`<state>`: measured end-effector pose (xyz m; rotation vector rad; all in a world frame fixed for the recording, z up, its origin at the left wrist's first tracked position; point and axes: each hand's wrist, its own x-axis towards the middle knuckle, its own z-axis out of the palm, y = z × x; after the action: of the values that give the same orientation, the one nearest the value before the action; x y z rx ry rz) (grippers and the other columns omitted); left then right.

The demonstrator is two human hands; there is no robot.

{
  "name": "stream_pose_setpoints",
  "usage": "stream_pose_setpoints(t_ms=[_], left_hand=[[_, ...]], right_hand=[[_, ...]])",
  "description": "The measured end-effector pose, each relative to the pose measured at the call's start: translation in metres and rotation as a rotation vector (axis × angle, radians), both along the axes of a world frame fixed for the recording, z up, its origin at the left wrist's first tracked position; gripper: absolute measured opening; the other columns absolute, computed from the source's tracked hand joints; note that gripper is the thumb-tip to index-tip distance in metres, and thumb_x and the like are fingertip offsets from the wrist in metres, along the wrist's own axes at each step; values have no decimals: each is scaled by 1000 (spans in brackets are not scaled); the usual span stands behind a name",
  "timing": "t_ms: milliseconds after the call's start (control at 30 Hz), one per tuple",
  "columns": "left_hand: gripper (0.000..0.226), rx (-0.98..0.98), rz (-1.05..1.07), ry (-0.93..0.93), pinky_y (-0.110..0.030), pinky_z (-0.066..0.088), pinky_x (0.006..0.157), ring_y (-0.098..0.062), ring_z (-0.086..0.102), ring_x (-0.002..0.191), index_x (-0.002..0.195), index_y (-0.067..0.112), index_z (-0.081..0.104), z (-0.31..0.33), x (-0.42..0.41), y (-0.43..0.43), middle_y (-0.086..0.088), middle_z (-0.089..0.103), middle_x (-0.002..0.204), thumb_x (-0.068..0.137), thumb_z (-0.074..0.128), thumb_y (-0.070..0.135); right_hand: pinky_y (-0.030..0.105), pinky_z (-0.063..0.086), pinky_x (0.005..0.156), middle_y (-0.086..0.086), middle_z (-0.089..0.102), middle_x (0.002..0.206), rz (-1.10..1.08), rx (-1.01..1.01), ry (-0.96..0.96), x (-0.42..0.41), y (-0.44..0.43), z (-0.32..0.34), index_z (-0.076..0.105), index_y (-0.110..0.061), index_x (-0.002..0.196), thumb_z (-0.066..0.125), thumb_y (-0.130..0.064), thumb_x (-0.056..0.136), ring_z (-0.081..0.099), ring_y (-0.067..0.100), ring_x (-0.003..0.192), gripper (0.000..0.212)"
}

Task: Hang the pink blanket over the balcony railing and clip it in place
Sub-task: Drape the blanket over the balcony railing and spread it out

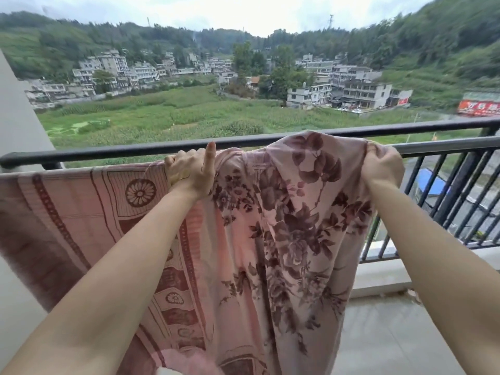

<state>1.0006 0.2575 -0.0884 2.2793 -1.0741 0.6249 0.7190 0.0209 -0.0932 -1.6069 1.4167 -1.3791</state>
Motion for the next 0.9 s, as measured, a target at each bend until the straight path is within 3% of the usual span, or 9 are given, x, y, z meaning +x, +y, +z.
stream_pose_setpoints(t_ms=[100,200,333,433,533,667,733,800,900], left_hand=[[65,-13,15,-11,-41,29,81,-25,49,83,64,20,43,0,-2,-5,-6,56,76,91,-4,55],[46,-31,44,-27,-38,24,77,-24,46,82,77,19,53,-3,1,-9,-4,61,83,89,13,41],[41,-55,2,-19,-37,24,81,-23,48,86,80,23,55,-4,6,-3,-3,65,89,94,21,41],[47,-27,12,-55,-39,27,91,-28,54,101,101,26,66,-6,10,9,-5,68,103,99,25,48],[50,-23,66,-146,-41,26,102,-30,56,108,115,23,66,-13,13,21,-6,69,113,101,27,51],[46,-125,78,-137,-41,32,101,-30,58,100,101,14,71,-17,18,32,-8,71,103,101,33,41],[40,-150,103,-127,-41,33,101,-30,59,100,100,13,71,-16,18,34,-8,71,103,102,38,35],[36,-186,109,-114,-42,35,99,-31,60,97,97,10,72,-15,13,32,-11,72,99,101,43,30],[36,-225,137,-74,-42,37,94,-33,62,91,91,6,72,-11,9,25,-14,71,90,100,45,28]], right_hand=[[42,38,102,18,47,138,-155,-36,100,-2,-7,-3,41,-11,136,51,-38,94,48,37,126,51],[52,28,112,19,25,154,-148,-335,227,21,22,2,27,-19,147,48,-38,91,31,36,138,63],[55,14,116,9,26,156,321,-547,505,74,67,9,37,-28,145,44,-67,90,18,31,146,68],[54,1,121,-1,35,158,602,-608,865,84,62,6,34,-40,149,35,-58,100,21,24,149,53],[47,22,120,-5,53,147,536,-711,888,59,34,10,42,-37,147,39,-40,104,42,24,139,42],[51,47,102,13,68,123,261,-679,704,12,3,3,60,-19,132,41,-10,96,59,36,118,41],[55,42,106,19,65,127,75,-562,666,-12,-13,-3,59,-12,129,39,-6,93,56,38,122,42],[54,25,118,21,56,139,-51,-423,725,-23,-24,-5,56,-11,133,41,-5,90,46,37,134,45],[58,7,121,22,41,150,-32,-307,750,-9,-14,-3,47,-12,141,45,-10,86,28,38,144,54]])
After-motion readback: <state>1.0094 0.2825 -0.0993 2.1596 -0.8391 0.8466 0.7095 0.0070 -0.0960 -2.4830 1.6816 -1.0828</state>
